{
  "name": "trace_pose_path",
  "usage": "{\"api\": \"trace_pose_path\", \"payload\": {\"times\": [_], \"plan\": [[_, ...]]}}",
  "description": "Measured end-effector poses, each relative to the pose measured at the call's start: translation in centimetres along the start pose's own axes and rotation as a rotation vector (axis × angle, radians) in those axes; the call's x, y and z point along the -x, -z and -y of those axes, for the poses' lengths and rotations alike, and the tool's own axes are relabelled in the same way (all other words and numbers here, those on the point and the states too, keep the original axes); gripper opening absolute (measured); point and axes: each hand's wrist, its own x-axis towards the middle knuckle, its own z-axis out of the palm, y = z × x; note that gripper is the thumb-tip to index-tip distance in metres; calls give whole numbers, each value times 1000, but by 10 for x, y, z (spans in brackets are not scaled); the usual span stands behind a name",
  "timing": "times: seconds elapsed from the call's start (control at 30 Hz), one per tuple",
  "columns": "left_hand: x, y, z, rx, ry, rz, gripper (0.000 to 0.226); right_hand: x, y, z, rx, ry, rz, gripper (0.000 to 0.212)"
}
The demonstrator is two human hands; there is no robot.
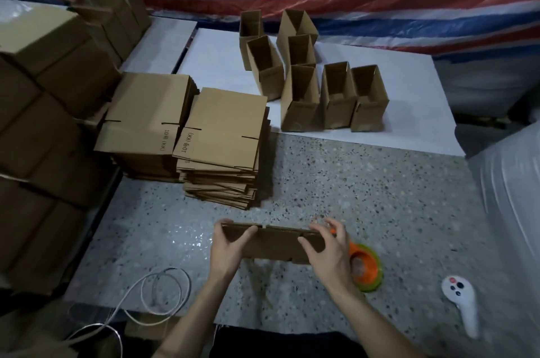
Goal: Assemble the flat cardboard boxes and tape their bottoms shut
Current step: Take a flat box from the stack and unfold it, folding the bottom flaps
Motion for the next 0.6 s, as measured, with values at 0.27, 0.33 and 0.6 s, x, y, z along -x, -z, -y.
{"api": "trace_pose_path", "payload": {"times": [0.27,0.33,0.6], "plan": [[5,2,-6,15,31,-13,43,5,-2,15,-2,26,-78,57],[9,4,-8,23,31,-58,33,3,0,15,-69,159,29,71],[14,15,2,-220,56,-169,27,2,7,-3,-125,272,394,101]]}}
